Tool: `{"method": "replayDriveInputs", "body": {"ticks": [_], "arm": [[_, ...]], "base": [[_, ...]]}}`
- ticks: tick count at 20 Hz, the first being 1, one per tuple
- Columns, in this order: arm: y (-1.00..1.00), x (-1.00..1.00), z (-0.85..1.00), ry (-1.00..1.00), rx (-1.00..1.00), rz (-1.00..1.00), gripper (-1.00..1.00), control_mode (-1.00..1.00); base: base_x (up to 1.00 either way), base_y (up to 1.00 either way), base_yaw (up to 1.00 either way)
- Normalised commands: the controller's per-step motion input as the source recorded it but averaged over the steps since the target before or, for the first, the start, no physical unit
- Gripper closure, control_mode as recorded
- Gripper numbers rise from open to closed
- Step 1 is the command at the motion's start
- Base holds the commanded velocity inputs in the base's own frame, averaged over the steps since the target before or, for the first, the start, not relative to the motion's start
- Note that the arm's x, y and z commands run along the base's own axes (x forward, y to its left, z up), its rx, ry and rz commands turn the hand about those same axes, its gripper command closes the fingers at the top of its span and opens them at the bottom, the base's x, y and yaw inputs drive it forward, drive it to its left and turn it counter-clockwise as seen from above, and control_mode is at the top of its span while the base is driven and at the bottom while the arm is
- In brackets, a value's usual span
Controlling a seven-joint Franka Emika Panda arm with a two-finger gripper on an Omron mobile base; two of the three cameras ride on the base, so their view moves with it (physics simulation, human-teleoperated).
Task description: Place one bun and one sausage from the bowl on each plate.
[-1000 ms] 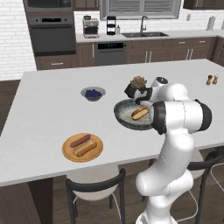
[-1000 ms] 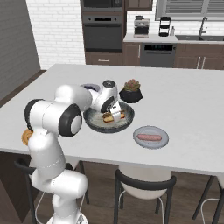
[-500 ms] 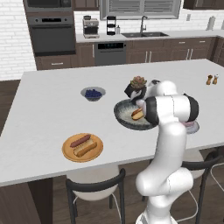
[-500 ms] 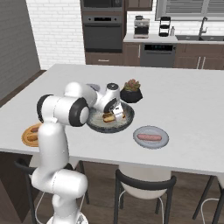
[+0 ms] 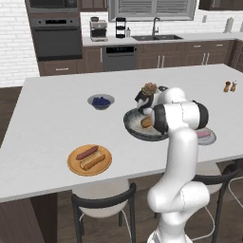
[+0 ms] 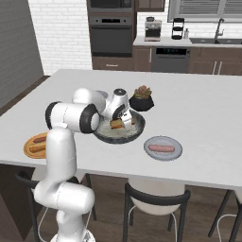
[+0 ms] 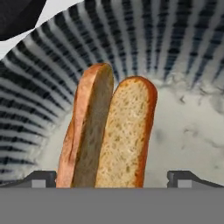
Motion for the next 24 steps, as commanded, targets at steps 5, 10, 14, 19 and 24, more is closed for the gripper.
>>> {"method": "replayDriveInputs", "body": {"ticks": [5, 10, 14, 19, 24], "arm": [[0.1, 0.06, -0.55, 0.11, -0.13, 0.0, -1.0, -1.0], [0.01, 0.0, -0.55, 0.05, -0.06, 0.0, 1.0, -1.0], [0.0, 0.0, -0.12, 0.04, -0.01, 0.0, 1.0, -1.0], [-0.12, -0.16, 0.21, -0.01, 0.0, -0.03, 1.0, -1.0], [-0.9, -0.93, 0.76, -0.2, 0.01, -0.14, 1.0, -1.0]], "base": [[0.0, 0.0, 0.0], [0.0, 0.0, 0.0], [0.0, 0.0, 0.0], [0.0, 0.0, 0.0], [0.0, 0.0, 0.0]]}}
